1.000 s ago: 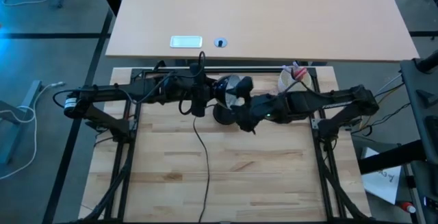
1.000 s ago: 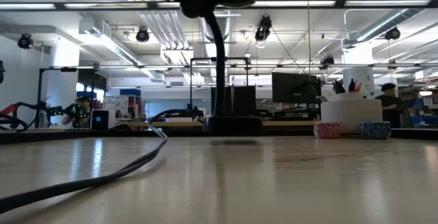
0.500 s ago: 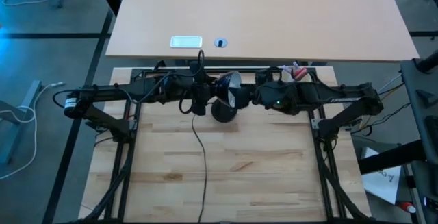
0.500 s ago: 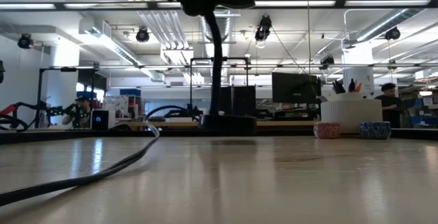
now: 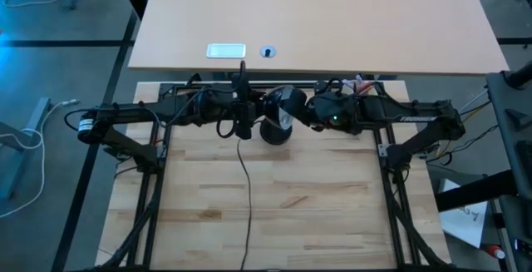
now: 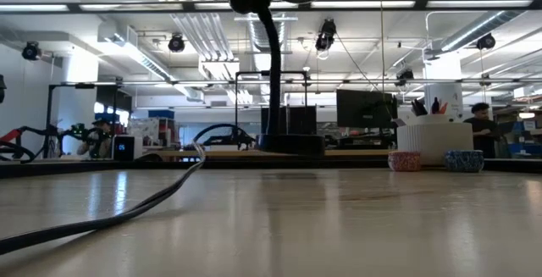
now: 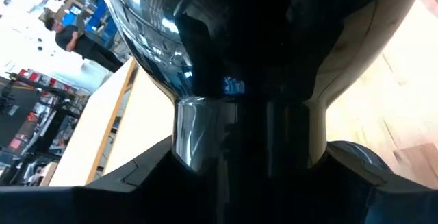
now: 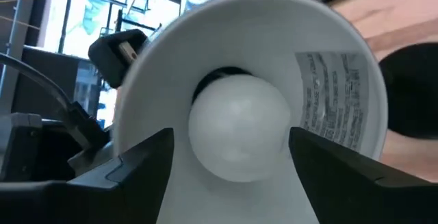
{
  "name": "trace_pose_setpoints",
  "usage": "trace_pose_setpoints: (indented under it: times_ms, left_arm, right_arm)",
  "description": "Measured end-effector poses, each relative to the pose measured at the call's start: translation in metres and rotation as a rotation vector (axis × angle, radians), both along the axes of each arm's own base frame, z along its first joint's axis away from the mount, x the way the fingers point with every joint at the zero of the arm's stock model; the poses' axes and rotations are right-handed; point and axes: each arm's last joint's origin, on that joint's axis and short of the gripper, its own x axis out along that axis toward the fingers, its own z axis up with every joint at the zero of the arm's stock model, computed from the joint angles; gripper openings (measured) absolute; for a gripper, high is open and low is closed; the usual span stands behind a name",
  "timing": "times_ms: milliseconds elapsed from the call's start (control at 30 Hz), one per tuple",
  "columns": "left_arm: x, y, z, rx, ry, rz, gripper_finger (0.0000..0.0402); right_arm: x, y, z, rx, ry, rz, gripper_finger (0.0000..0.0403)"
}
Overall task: Screw lightbulb
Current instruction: Remove the lightbulb from the lamp
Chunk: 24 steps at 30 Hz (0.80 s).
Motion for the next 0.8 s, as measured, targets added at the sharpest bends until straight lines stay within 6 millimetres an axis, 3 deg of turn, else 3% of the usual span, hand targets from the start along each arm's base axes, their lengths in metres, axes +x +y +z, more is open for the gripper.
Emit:
trace_pose_setpoints:
  times_ms: [567, 800]
  left_arm:
    - [0.0042, -0.0072, 0.0080, 0.023, -0.077, -0.096, 0.0251]
    - [0.0041, -0.0078, 0.0081, 0.008, -0.082, -0.107, 0.0251]
  right_arm:
    - [0.0047, -0.0011, 0.0067, -0.014, -0.051, 0.130, 0.0268]
    - [0.0036, -0.0007, 0.0072, -0.127, 0.001, 0.186, 0.0231]
